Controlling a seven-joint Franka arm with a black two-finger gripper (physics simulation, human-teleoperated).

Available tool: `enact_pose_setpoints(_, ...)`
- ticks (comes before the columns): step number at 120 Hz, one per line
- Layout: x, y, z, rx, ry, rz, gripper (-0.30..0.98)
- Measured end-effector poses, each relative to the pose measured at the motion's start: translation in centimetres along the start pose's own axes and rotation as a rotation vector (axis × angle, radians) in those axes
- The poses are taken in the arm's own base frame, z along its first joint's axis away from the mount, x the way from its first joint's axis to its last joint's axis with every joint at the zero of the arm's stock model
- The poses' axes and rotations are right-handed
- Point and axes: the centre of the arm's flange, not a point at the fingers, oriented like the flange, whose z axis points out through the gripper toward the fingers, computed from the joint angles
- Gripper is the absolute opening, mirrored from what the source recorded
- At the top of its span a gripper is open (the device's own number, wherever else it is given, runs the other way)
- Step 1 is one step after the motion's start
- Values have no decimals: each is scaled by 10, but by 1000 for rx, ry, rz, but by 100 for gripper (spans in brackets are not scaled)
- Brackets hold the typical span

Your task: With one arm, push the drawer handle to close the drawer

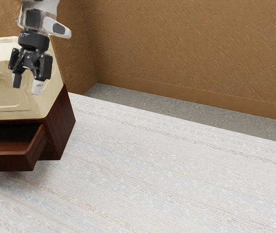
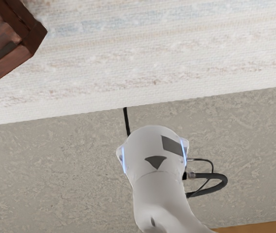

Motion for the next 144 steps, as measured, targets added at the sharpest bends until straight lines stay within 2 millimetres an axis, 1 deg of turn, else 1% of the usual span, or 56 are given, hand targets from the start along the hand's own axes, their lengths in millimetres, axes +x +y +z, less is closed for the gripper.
enact_pose_setpoints(5,16,-4,-2,12,78,30,69)
enact_pose_setpoints(10,26,-8,-6,22,151,55,69)
enact_pose_setpoints(14,26,-11,-13,32,213,70,69)
enact_pose_setpoints(16,18,-12,-22,43,258,73,69)
enact_pose_setpoints(18,4,-11,-33,56,310,76,69)
enact_pose_setpoints(22,-50,-7,-59,93,437,68,69)
enact_pose_setpoints(26,-106,-7,-75,118,534,52,68)
enact_pose_setpoints(28,-132,-20,-75,116,561,17,68)
enact_pose_setpoints(30,-152,-42,-68,105,566,-37,68)
enact_pose_setpoints(32,-165,-62,-59,94,558,-88,68)
enact_pose_setpoints(34,-172,-80,-47,80,536,-134,68)
enact_pose_setpoints(37,-171,-110,-20,44,481,-197,68)
enact_pose_setpoints(41,-168,-146,18,-10,412,-261,62)
enact_pose_setpoints(45,-160,-181,66,-79,339,-312,54)
enact_pose_setpoints(48,-156,-198,100,-122,296,-340,47)
enact_pose_setpoints(53,-146,-215,152,-166,237,-374,35)
enact_pose_setpoints(61,-132,-230,218,-196,189,-413,20)
enact_pose_setpoints(65,-125,-234,243,-201,181,-426,15)
enact_pose_setpoints(70,-116,-236,266,-197,180,-433,9)
enact_pose_setpoints(75,-109,-236,278,-185,190,-440,5)
enact_pose_setpoints(81,-102,-234,285,-165,209,-446,1)
enact_pose_setpoints(90,-93,-216,285,-116,247,-443,-3)
enact_pose_setpoints(103,-75,-199,304,-127,265,-476,-6)
enact_pose_setpoints(112,-62,-190,317,-153,287,-514,-7)
enact_pose_setpoints(128,-55,-196,319,-137,349,-595,-9)
enact_pose_setpoints(144,-40,-203,318,-112,386,-636,-9)
